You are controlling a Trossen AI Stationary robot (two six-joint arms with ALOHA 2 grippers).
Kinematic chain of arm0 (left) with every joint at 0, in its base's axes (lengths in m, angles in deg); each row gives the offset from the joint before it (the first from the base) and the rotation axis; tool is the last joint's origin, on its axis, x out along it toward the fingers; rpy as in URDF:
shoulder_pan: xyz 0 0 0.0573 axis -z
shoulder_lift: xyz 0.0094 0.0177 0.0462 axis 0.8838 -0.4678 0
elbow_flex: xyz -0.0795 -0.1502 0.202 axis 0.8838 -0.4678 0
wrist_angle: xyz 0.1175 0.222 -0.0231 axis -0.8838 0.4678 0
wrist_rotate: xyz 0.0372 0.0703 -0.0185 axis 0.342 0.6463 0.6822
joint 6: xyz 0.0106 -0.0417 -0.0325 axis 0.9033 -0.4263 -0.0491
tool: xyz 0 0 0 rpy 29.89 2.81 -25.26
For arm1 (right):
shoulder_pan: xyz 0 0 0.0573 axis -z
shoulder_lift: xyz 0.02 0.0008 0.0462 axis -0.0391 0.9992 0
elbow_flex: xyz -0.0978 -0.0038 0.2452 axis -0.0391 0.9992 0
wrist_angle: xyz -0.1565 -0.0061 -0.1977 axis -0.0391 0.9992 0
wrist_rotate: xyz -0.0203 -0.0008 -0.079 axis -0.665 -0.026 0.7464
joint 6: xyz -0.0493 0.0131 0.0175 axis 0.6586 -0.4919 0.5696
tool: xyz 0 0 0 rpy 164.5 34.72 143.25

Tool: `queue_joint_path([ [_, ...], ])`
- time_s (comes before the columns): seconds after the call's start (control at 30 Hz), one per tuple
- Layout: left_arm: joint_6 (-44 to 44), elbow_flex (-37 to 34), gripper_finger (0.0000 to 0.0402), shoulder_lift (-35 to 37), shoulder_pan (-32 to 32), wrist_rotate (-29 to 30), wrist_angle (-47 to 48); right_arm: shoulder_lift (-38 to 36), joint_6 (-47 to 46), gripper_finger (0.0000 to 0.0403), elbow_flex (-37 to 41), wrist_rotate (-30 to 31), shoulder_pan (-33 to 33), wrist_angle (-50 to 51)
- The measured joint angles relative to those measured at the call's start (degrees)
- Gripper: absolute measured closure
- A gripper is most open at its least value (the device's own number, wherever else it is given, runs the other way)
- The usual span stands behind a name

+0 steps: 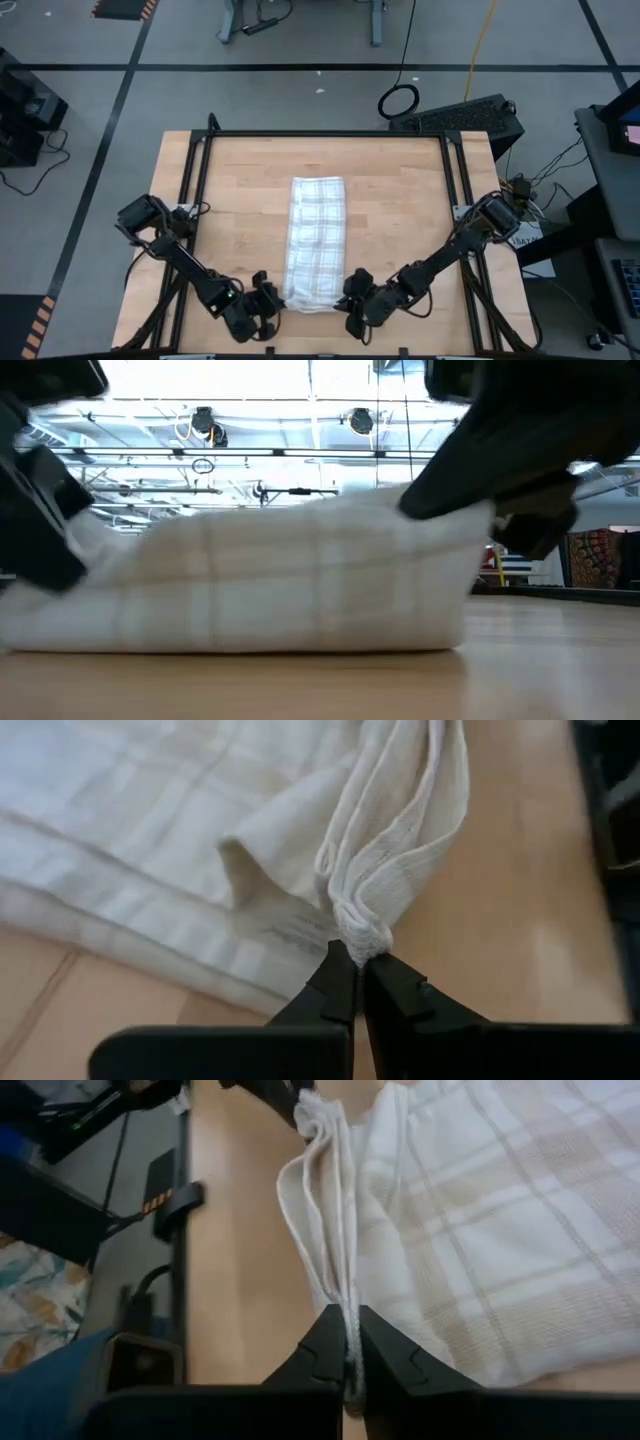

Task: Roll towel
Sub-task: Roll the white kitchen towel

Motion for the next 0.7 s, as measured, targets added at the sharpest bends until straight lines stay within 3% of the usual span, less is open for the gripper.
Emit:
queue_joint_path([
  [0.47,-5.4,-4.2,0.0389,0.2,-3.0,-4.4,-4.8,0.3,-1.9,0.0399,0.0,0.3,1.8,4.4],
  [0.7,4.2,-3.3,0.0388,-0.1,-3.0,-4.5,-10.8,0.3,2.6,0.0399,0.0,0.0,1.8,4.1],
])
